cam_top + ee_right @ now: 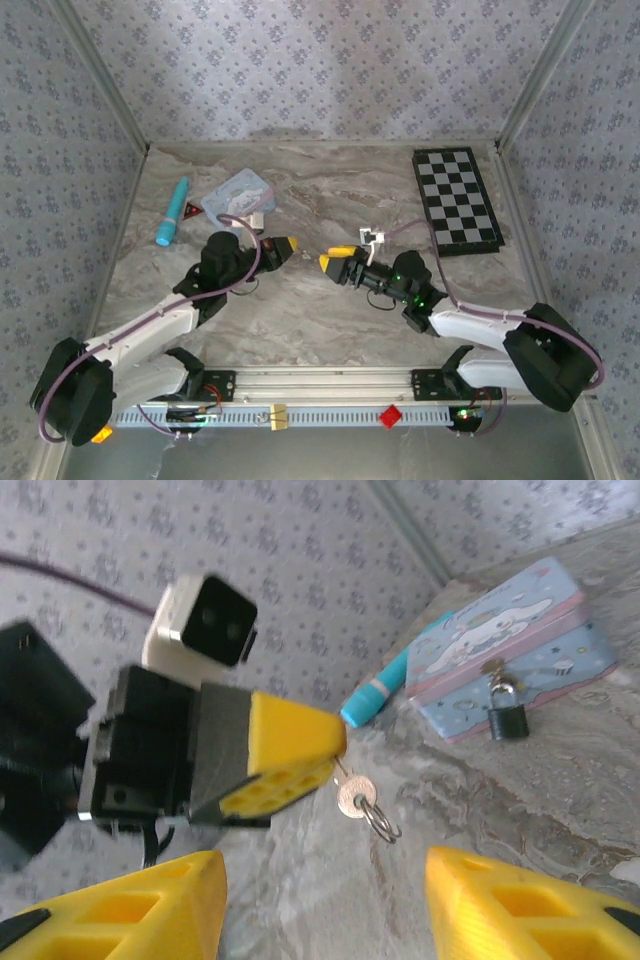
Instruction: Unlock the padlock with the key
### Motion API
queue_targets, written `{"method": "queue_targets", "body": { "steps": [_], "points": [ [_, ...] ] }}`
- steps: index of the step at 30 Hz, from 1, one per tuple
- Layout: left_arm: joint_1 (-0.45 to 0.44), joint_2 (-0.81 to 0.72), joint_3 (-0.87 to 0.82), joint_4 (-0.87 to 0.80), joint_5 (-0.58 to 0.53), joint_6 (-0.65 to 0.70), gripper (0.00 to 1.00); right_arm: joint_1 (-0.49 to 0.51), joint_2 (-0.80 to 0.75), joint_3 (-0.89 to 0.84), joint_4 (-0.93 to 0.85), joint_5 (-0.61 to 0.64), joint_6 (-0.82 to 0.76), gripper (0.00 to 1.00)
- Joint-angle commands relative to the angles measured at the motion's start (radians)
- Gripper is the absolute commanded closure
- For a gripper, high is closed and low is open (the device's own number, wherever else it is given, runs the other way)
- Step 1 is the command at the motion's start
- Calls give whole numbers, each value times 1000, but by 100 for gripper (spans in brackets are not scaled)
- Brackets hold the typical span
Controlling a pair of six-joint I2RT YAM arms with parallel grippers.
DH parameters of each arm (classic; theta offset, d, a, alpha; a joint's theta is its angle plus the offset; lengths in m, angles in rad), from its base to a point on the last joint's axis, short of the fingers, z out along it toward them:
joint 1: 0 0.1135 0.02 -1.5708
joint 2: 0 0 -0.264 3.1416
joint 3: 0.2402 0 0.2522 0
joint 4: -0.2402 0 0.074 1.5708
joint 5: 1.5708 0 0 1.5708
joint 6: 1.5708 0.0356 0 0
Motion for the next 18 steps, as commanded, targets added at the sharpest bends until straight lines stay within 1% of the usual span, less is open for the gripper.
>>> {"method": "queue_targets", "body": {
  "steps": [1,5,6,7,9,12,14,18],
  "points": [
    [-35,2,5,132,-93,-158,100,36,26,-13,172,170,148,44],
    [-72,10,36,137,-96,-161,100,46,59,13,209,142,187,42],
    [-80,11,44,135,-94,-159,100,43,64,18,206,130,191,40],
    [-88,13,52,133,-90,-156,100,38,70,21,207,119,200,36],
    [-104,18,64,130,-83,-148,100,19,78,19,214,93,221,33],
    [-119,20,70,128,-78,-139,100,-17,77,16,209,48,247,32],
    [-126,22,70,139,-68,-136,100,-34,73,10,207,37,264,28],
    [-142,32,85,150,-54,-116,100,-45,72,19,187,-10,261,26]
  ]
}}
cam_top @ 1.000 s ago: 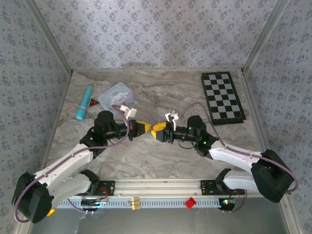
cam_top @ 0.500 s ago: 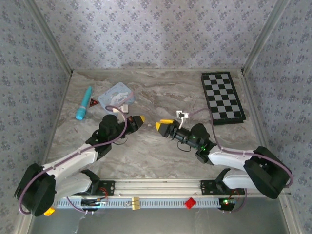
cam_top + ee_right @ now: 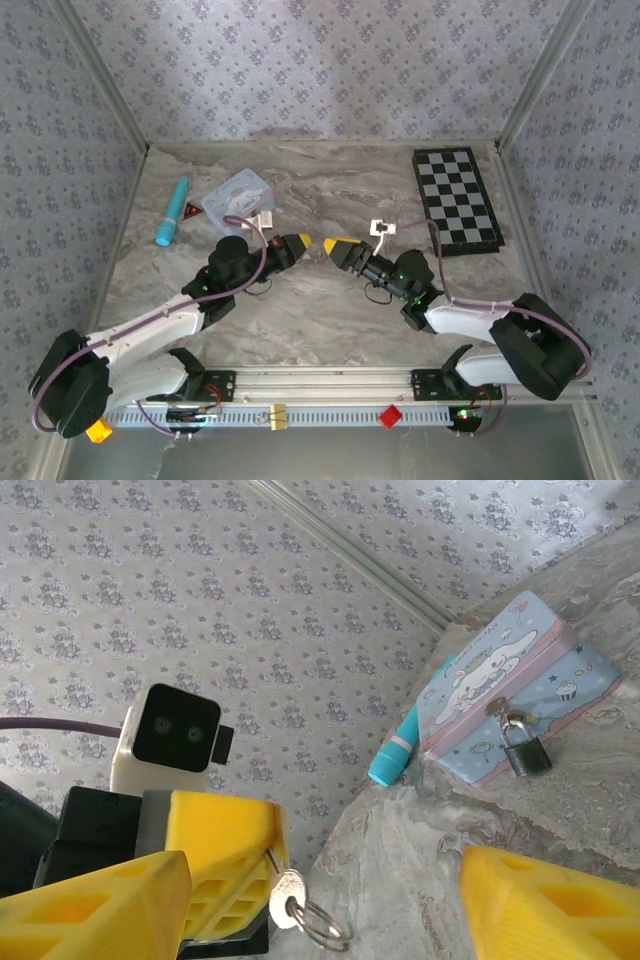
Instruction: Unlock the padlock with the key
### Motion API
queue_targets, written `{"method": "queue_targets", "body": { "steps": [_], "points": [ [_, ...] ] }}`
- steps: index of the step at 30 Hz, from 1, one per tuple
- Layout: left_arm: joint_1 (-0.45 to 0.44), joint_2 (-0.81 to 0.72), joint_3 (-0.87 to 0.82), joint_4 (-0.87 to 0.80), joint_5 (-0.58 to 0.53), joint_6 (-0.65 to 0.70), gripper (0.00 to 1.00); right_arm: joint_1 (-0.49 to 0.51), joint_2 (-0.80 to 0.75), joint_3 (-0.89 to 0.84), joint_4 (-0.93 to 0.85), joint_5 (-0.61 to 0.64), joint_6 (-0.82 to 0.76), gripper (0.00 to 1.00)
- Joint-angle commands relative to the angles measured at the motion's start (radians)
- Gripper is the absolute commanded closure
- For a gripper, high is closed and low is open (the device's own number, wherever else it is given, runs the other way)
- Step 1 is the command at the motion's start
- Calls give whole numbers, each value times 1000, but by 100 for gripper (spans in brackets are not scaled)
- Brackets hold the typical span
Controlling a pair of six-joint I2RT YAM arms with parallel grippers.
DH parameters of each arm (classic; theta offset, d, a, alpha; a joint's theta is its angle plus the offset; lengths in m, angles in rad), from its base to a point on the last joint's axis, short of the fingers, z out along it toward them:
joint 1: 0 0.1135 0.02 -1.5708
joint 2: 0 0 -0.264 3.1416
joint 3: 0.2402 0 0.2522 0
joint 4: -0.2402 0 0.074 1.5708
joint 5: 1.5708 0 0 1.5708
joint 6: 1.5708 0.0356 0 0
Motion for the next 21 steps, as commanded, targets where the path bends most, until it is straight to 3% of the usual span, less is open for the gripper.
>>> {"method": "queue_targets", "body": {
  "steps": [1,14,21],
  "points": [
    [-16,15,48,50,21,26,100,-2,0,31,8,-63,24,25],
    [-28,60,74,107,13,9,100,12,49,61,55,-123,104,22],
    [-28,58,69,105,12,1,100,10,52,70,71,-161,115,26]
  ]
}}
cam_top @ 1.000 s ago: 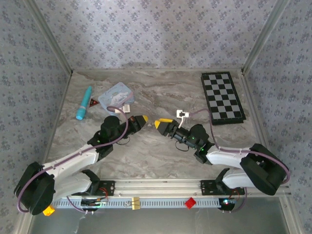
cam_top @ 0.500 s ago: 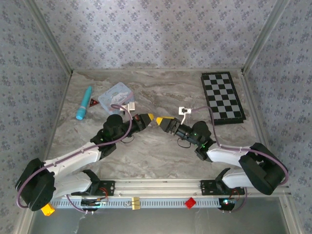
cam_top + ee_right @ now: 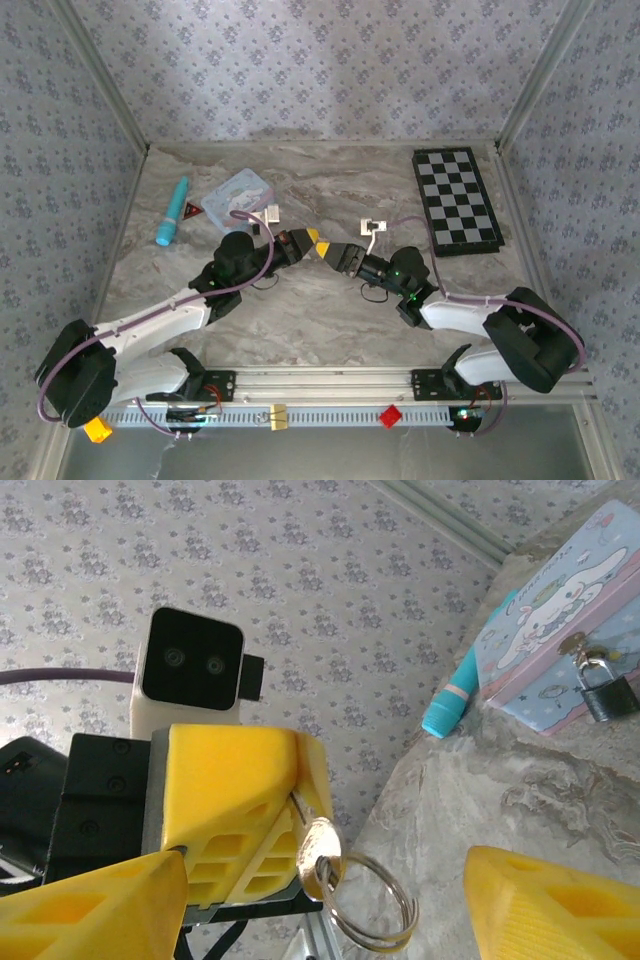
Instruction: Unlock the padlock with the key
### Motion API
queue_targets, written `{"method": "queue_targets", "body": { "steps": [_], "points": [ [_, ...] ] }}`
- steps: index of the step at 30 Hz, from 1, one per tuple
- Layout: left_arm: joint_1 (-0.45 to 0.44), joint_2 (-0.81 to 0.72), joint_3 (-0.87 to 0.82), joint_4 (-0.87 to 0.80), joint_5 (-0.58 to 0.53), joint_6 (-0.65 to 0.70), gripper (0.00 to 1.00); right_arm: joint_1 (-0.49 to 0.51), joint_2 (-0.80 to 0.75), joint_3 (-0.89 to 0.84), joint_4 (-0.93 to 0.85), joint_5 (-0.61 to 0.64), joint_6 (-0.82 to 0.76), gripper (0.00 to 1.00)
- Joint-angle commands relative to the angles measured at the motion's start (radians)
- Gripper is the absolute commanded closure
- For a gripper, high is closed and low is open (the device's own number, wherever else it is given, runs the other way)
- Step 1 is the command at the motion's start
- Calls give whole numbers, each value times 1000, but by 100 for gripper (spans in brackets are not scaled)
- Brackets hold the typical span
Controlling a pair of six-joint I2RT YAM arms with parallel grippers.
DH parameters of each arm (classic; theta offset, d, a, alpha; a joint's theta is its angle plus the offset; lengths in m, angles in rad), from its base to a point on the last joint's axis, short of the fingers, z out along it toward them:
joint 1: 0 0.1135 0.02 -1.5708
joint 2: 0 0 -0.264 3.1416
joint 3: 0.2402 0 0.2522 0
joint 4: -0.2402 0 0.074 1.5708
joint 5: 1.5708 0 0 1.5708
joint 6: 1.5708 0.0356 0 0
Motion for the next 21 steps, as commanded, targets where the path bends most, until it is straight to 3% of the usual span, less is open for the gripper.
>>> {"method": "queue_targets", "body": {
  "steps": [1,11,21],
  "points": [
    [-10,0,23,45,10,-2,100,1,5,32,53,-36,18,27],
    [-21,2,19,51,10,-10,100,3,14,52,66,-54,18,28],
    [-24,-16,6,4,-30,-4,100,3,15,53,72,-66,24,45]
  ]
}}
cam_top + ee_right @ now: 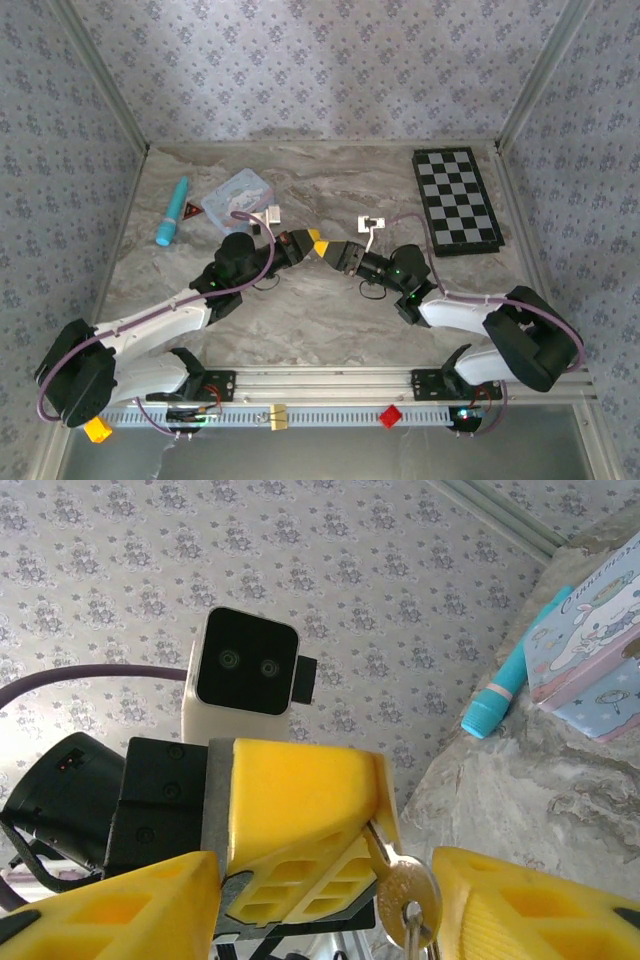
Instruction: Unlock the padlock with the key
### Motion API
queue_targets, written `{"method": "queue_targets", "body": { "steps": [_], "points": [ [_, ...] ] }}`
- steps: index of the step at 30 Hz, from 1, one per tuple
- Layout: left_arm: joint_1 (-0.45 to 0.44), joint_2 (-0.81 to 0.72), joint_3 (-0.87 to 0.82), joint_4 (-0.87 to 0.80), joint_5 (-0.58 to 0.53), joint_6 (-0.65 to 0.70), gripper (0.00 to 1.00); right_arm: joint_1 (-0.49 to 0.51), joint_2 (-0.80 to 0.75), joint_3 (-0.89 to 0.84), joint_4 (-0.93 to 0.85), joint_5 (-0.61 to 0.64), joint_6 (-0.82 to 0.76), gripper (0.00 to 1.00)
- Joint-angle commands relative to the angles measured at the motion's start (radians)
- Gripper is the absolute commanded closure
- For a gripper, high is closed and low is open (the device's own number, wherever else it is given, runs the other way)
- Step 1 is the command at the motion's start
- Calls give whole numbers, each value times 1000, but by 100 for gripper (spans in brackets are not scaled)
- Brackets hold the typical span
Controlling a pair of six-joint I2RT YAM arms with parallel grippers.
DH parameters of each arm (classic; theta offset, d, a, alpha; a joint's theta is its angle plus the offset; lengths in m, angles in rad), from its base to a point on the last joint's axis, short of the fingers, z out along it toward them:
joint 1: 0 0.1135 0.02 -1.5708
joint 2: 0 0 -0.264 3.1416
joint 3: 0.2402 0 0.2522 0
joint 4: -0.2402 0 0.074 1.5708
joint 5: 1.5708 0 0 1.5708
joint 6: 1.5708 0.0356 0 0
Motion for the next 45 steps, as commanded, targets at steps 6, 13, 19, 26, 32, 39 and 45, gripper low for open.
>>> {"method": "queue_targets", "body": {
  "steps": [6,13,19,26,32,39,45],
  "points": [
    [-11,-26,-5,-4,-29,0,100,2,7,29,31,-15,3,54],
    [-10,-36,-10,-3,-34,0,100,2,9,26,33,-10,4,62],
    [-11,-45,-15,-3,-41,2,100,-2,8,17,33,-1,3,67],
    [-10,-57,-20,-15,-51,5,100,-11,8,-1,43,16,14,69],
    [-10,-65,-23,-22,-61,9,100,-17,9,-5,49,18,21,73],
    [-9,-62,-21,-21,-61,9,100,-19,11,3,49,11,28,78],
    [-9,-62,-21,-20,-64,9,100,-20,16,13,51,-1,31,81]
  ]
}}
